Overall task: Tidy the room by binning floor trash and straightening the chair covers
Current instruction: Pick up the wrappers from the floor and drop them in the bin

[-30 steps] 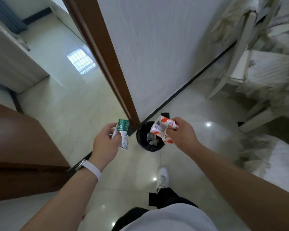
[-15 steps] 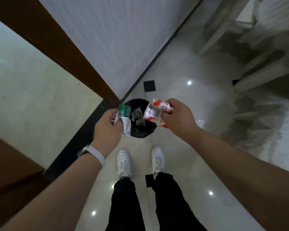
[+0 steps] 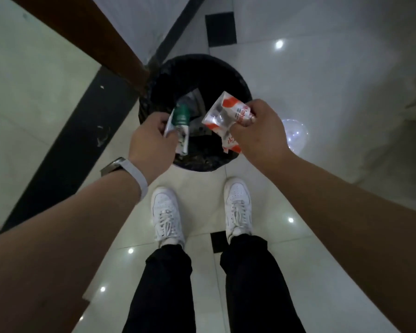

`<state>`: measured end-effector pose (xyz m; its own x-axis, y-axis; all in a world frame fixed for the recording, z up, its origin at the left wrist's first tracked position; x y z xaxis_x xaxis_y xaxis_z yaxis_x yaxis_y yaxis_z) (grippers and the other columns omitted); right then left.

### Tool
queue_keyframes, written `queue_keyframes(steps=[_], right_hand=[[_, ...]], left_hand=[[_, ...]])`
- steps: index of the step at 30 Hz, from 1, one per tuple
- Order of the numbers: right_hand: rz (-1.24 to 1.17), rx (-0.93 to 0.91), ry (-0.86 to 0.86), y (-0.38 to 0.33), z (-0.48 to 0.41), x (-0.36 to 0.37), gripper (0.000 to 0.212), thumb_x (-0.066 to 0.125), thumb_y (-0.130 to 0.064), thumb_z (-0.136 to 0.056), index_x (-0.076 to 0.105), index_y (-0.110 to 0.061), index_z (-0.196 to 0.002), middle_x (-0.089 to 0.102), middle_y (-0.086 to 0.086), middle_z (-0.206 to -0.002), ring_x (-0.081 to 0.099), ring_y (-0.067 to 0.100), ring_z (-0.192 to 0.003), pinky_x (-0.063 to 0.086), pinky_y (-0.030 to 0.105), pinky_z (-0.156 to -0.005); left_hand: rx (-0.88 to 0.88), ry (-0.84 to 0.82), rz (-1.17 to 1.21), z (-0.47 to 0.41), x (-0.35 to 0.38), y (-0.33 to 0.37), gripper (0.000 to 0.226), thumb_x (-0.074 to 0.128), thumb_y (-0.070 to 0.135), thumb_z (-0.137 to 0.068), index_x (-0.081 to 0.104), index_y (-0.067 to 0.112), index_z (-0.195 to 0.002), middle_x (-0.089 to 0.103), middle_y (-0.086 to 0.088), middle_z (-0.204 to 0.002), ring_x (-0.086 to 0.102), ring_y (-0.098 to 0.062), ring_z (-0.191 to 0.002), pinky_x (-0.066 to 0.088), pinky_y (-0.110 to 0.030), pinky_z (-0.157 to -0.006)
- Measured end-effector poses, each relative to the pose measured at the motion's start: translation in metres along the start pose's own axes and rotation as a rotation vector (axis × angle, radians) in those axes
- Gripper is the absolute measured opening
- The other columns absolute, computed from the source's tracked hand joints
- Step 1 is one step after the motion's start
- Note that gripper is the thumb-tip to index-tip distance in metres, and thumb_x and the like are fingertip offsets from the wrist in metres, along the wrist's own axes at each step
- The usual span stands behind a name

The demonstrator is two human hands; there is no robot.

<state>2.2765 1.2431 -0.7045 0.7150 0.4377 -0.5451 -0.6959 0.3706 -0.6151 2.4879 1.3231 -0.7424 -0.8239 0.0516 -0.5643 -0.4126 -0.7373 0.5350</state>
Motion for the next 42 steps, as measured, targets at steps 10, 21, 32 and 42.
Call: queue_keyframes(steps=[10, 21, 32, 42], right_hand=[[0.239, -0.165, -0.066, 0.032, -0.01, 0.027, 0.061, 0.066, -0.031, -0.087, 0.045, -0.015, -0.14, 0.048, 0.007, -0.134, 0.05, 0.022, -0.119, 0.048, 0.04, -0.095], [0.547, -0.418, 0.026, -0.073, 0.081, -0.083, 0.051, 0.056, -0.041, -0.087, 0.059, -0.008, -0.126, 0.057, 0.013, -0.129, 0.054, 0.034, -0.115, 0.049, 0.046, -0.09], [0.715, -0.46, 0.22, -0.199, 0.248, -0.222, 0.052, 0.046, -0.048, -0.088, 0.061, -0.011, -0.122, 0.059, 0.013, -0.128, 0.055, 0.035, -0.116, 0.046, 0.044, -0.09], [0.783, -0.337, 0.511, -0.253, 0.417, -0.335, 0.056, 0.04, -0.053, -0.09, 0.057, -0.014, -0.127, 0.057, 0.009, -0.131, 0.051, 0.031, -0.122, 0.041, 0.043, -0.097]], left_hand=[[0.141, -0.07, -0.095, -0.005, 0.017, 0.0, 0.04, 0.057, 0.028, -0.096, 0.053, 0.021, -0.135, 0.058, 0.001, -0.129, 0.054, -0.014, -0.115, 0.04, -0.025, -0.093], [0.597, -0.074, -0.481, 0.089, -0.07, 0.144, 0.044, 0.055, 0.027, -0.097, 0.053, 0.012, -0.138, 0.052, -0.01, -0.142, 0.048, -0.029, -0.129, 0.039, -0.042, -0.107], [0.999, 0.043, -0.637, 0.262, -0.167, 0.301, 0.043, 0.054, 0.035, -0.095, 0.057, 0.014, -0.133, 0.055, -0.012, -0.138, 0.051, -0.033, -0.125, 0.039, -0.051, -0.105], [1.386, 0.103, -0.593, 0.425, -0.222, 0.393, 0.046, 0.05, 0.039, -0.093, 0.06, 0.014, -0.129, 0.058, -0.013, -0.134, 0.054, -0.033, -0.121, 0.042, -0.05, -0.099]])
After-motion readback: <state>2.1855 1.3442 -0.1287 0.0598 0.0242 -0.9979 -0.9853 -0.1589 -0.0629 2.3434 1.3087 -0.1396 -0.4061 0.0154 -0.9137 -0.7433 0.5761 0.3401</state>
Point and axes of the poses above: each hand's wrist, its own z-axis away from the middle knuckle, its own x-axis out of the palm, y = z × x, the point moved 7 cm from there along -z, towards the middle knuckle
